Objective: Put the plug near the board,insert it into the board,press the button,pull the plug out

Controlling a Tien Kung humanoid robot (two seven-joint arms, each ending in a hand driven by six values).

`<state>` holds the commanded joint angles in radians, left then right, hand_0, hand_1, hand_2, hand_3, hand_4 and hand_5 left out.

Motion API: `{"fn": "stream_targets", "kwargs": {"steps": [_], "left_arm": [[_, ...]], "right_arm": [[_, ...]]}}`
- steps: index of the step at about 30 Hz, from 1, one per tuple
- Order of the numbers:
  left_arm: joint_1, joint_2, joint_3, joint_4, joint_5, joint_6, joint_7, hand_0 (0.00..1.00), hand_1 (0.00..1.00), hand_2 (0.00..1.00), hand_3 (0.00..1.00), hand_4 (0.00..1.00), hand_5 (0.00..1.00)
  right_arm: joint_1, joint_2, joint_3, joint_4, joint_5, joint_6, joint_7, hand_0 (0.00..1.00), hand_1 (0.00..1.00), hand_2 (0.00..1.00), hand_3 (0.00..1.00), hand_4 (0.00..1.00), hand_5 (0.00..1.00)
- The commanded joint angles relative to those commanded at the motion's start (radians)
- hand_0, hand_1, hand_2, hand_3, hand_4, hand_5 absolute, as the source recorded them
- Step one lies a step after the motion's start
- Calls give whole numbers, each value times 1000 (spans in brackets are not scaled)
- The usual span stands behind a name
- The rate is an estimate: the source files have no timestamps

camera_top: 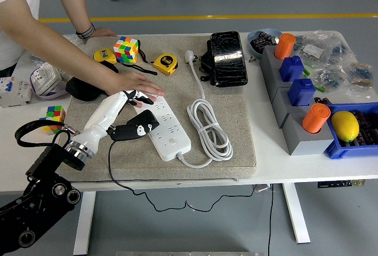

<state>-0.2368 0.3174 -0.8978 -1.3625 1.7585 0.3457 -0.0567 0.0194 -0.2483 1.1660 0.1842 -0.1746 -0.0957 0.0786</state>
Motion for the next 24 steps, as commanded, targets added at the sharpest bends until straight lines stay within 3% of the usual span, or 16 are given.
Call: {"fn": "stream_targets", "kwargs": {"steps": [1,2,10,19,20,24], "left_arm": [[-3,-2,1,13,19,-4,18,628,685,654,618,909,245],[-5,-3,2,23,29,-4,26,647,694,688,664,998,333],[-29,-19,11,109,80,-5,83,628,684,679,687,998,358],[-58,-36,28,149,74,5,89,609,668,659,706,998,399],[-62,-39,30,154,72,6,91,476,578,570,671,983,346],[-73,-48,40,166,77,3,110,476,578,570,671,983,346]], "right_arm": [[0,0,2,0,-2,0,0,494,585,541,508,845,367],[0,0,4,1,-5,0,0,495,585,540,509,843,365],[-2,0,11,2,-15,0,-1,494,585,540,509,844,366],[3,-4,8,4,-14,-1,0,492,585,540,508,843,366],[3,-4,7,4,-14,-1,0,493,584,540,509,842,364],[4,-5,-1,4,-11,-1,-1,493,584,540,509,842,364]]}}
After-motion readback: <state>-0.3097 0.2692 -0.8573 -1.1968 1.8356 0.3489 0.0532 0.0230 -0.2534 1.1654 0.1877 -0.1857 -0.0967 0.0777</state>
